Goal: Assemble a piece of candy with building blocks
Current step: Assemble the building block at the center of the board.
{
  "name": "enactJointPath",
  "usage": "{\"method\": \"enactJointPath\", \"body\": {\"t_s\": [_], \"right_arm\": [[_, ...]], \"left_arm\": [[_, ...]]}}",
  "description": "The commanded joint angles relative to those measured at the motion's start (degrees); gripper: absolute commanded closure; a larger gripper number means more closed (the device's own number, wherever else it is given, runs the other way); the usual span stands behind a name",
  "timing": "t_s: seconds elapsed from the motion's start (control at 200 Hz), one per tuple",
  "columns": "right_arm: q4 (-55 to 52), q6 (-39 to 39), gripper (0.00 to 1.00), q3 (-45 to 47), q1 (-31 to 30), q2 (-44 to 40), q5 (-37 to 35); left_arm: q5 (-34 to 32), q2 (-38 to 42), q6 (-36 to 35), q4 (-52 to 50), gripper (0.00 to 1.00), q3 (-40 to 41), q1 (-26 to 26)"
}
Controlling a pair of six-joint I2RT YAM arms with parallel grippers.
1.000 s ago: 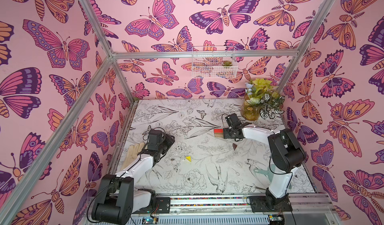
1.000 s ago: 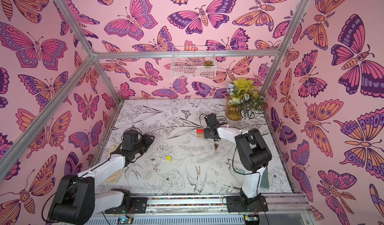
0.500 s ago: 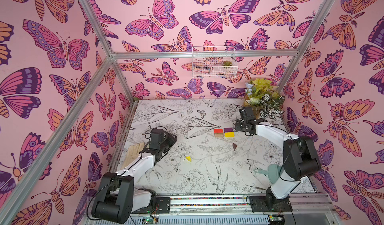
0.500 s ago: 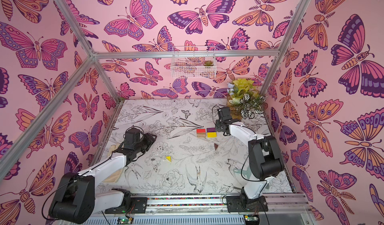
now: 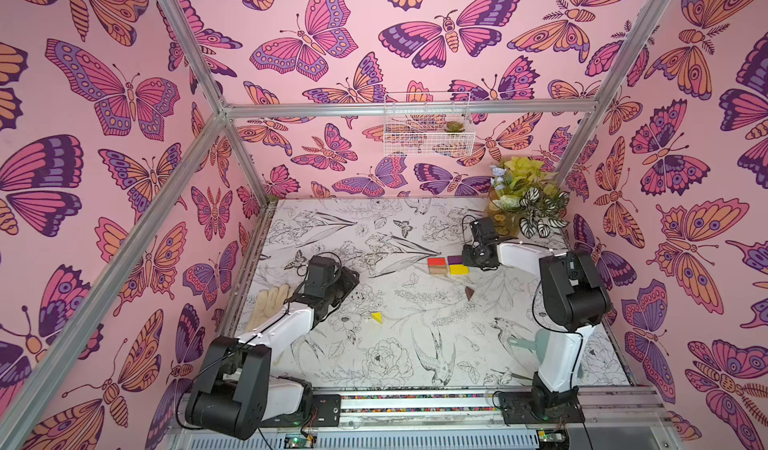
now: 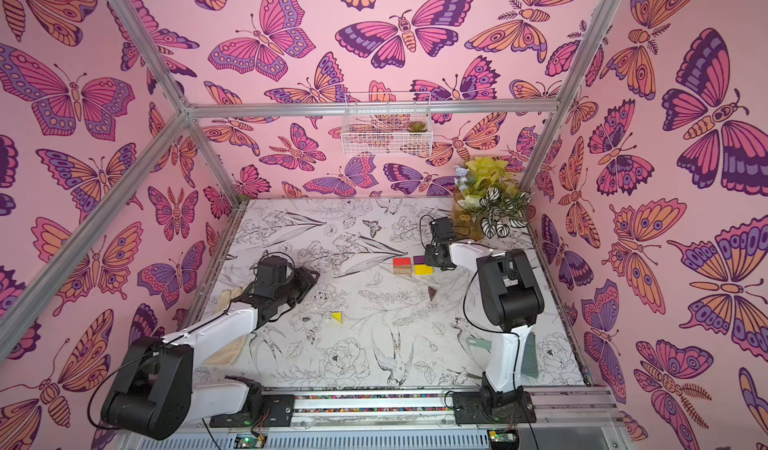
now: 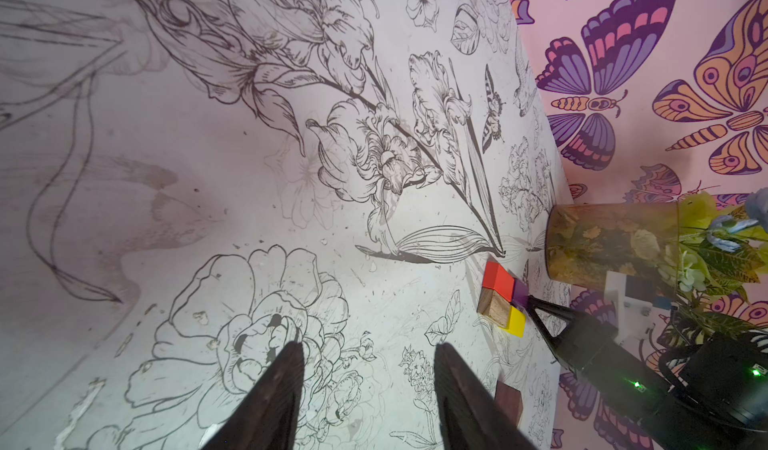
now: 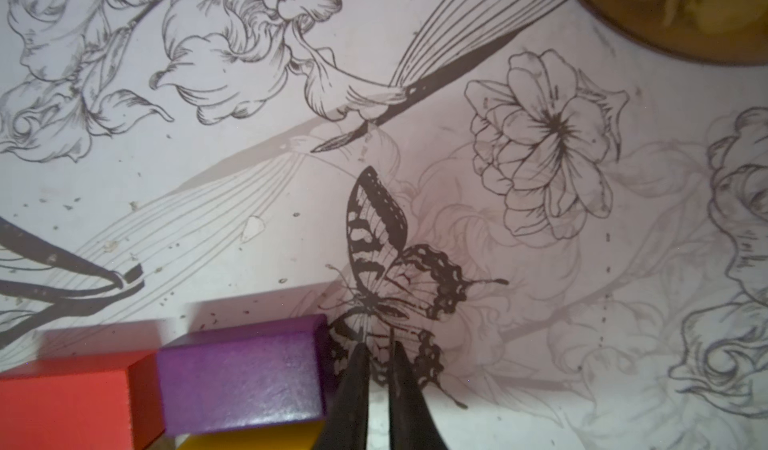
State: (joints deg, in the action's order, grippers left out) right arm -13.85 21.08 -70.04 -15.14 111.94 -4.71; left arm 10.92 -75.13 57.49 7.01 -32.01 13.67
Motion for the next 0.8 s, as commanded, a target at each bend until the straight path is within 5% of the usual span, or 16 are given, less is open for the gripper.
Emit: {"method": "enactJointPath", "body": {"t_s": [0.0, 0.796], "right_arm": [[1.3, 0.2, 0.86, -1.9, 0.0, 1.7, 1.7], [3.1, -1.3, 0.85, 0.1, 0.0, -0.3, 2.8]], "left_arm": [[-0.5, -0.9, 0.1, -0.9, 0.46, -1.0, 0.5], [-0.4, -2.3, 0.1, -0.9, 0.46, -1.4, 0.7]]}}
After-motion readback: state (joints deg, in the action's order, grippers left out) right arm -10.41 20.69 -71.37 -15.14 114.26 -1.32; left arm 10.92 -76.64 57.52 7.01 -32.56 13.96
